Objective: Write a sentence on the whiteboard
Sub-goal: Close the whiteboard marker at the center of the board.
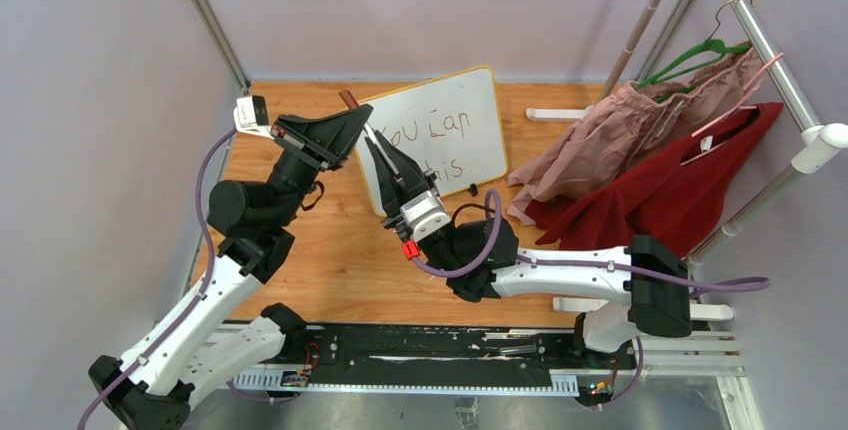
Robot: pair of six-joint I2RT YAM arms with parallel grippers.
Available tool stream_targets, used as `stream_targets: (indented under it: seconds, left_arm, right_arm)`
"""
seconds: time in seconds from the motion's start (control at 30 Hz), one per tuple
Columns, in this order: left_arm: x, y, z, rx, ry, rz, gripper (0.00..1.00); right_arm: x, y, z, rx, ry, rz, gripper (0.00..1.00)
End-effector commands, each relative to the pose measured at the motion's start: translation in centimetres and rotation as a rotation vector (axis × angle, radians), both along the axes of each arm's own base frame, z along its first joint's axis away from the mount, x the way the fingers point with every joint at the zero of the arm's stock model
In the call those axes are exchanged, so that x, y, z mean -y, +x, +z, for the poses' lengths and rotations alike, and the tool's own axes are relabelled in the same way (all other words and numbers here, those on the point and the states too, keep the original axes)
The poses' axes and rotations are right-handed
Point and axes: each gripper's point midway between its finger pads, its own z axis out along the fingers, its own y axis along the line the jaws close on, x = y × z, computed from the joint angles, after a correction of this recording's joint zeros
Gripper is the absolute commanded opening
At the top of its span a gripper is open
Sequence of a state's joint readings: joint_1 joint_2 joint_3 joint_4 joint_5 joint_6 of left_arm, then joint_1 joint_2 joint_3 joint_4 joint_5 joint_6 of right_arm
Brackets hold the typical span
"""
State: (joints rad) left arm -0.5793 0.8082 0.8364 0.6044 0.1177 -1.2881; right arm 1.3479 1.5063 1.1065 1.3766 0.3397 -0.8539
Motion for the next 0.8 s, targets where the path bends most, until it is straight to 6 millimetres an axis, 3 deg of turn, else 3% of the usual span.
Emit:
stream_targets:
  seconds: [0.0, 0.07, 0.17, 0.3, 0.37, 0.6, 0.77]
  left_arm:
    - [3.5, -3.2, -3.9, -0.007, 0.181, -0.189, 0.0]
    - [3.3, -3.1, -3.6, 0.002, 0.183, -0.172, 0.11]
    - [3.3, -2.9, -3.0, 0.017, 0.182, -0.156, 0.46]
    - [3.1, -2.6, -2.6, 0.014, 0.191, -0.128, 0.83]
    - [2.9, -2.3, -2.7, 0.009, 0.205, -0.106, 0.94]
    - [1.9, -1.6, -2.3, 0.005, 0.194, -0.046, 0.94]
    - [1.6, -1.5, -2.5, 0.0, 0.183, -0.029, 0.86]
  right_arm:
    - [0.8, 0.7, 0.9, 0.009, 0.016, -0.009, 0.0]
    - [1.1, 0.5, 0.8, 0.007, 0.013, -0.005, 0.0]
    - [1.7, 0.3, 0.8, 0.005, 0.011, 0.001, 0.0]
    - [2.0, 0.1, 0.5, -0.002, 0.002, 0.012, 0.0]
    - [1.9, -0.1, 0.1, -0.007, -0.013, 0.023, 0.0]
    - [2.3, -0.8, -0.8, -0.029, -0.022, 0.05, 0.0]
    - [2.4, -1.3, -1.2, -0.052, -0.018, 0.075, 0.0]
